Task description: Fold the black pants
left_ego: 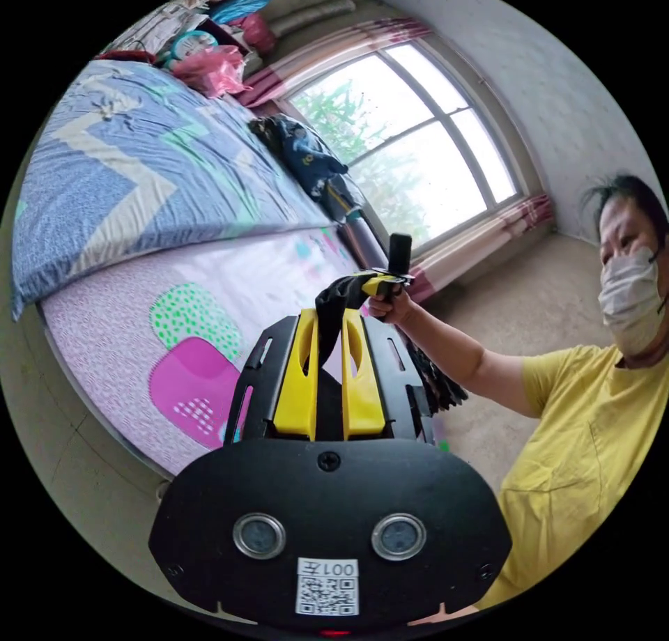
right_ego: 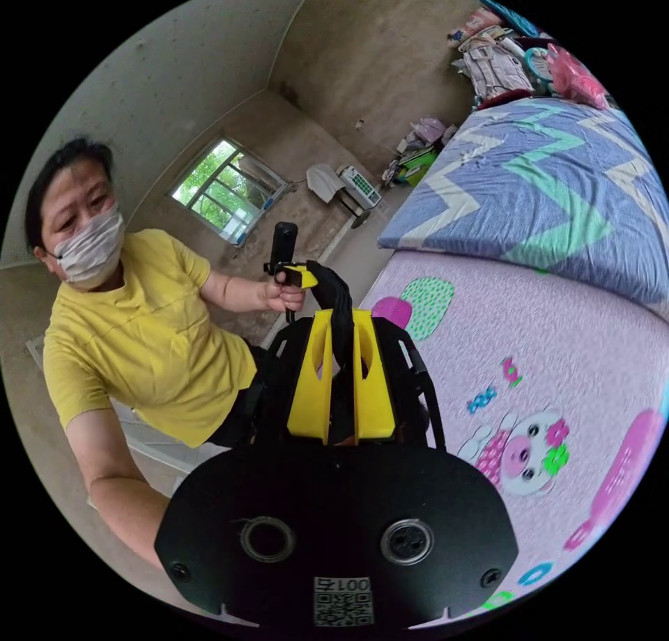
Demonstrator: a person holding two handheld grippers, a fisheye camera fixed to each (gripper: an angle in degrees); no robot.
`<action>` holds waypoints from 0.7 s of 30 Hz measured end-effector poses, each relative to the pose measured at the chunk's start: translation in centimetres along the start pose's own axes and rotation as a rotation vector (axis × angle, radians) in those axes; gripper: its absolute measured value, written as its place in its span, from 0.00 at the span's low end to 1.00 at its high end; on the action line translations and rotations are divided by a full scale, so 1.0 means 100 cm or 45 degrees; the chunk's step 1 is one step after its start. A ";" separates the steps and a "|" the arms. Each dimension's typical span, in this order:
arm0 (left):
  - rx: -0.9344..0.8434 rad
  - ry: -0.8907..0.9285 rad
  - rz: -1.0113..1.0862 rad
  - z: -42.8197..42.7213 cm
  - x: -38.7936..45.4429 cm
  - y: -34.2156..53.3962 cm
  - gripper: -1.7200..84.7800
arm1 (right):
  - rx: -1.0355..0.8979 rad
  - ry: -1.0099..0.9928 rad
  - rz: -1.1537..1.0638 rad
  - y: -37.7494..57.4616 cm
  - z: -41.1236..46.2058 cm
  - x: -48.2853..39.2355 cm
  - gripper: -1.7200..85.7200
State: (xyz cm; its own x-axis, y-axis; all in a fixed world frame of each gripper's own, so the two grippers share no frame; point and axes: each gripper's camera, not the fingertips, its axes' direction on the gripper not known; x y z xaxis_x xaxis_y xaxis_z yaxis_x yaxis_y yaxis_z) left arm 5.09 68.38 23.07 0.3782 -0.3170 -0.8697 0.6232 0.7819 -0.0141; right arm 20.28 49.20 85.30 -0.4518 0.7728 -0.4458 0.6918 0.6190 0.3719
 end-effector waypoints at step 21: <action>-0.898 0.005 0.186 0.242 0.054 0.240 0.04 | -0.339 0.186 0.475 0.215 0.086 -0.095 0.07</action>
State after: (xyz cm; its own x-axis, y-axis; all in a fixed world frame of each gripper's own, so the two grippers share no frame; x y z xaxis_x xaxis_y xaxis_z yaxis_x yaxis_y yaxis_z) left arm 38.63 72.43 30.01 0.4206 -0.1815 -0.8889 -0.0247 0.9771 -0.2112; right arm 44.25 53.95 90.49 -0.2877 0.9488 -0.1302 0.6619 0.2952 0.6890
